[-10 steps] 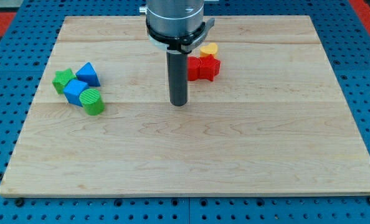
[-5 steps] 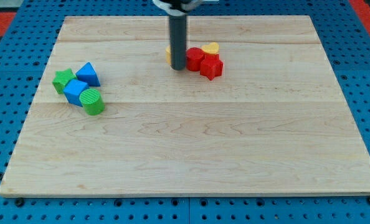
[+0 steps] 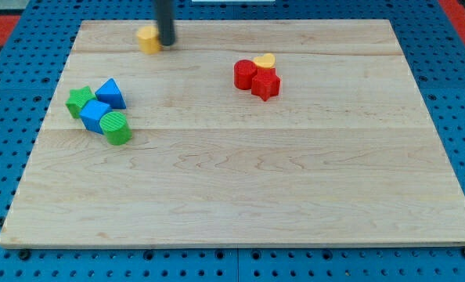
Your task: Move the blue triangle to the right of the yellow hexagon
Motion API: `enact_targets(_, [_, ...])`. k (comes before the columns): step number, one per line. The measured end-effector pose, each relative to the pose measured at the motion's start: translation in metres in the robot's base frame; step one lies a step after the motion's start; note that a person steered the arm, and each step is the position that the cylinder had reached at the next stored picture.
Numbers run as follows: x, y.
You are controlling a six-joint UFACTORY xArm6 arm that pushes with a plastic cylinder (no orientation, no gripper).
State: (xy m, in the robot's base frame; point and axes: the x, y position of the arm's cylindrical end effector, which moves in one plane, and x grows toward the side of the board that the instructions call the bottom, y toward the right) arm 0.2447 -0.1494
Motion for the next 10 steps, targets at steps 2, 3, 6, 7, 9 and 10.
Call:
enact_targets(2, [0.031, -0.021])
enact_targets(3, [0.031, -0.019])
enact_targets(6, [0.031, -0.016])
enact_targets(7, [0.031, -0.009])
enact_targets(9, [0.032, 0.106])
enact_targets(10, [0.045, 0.126])
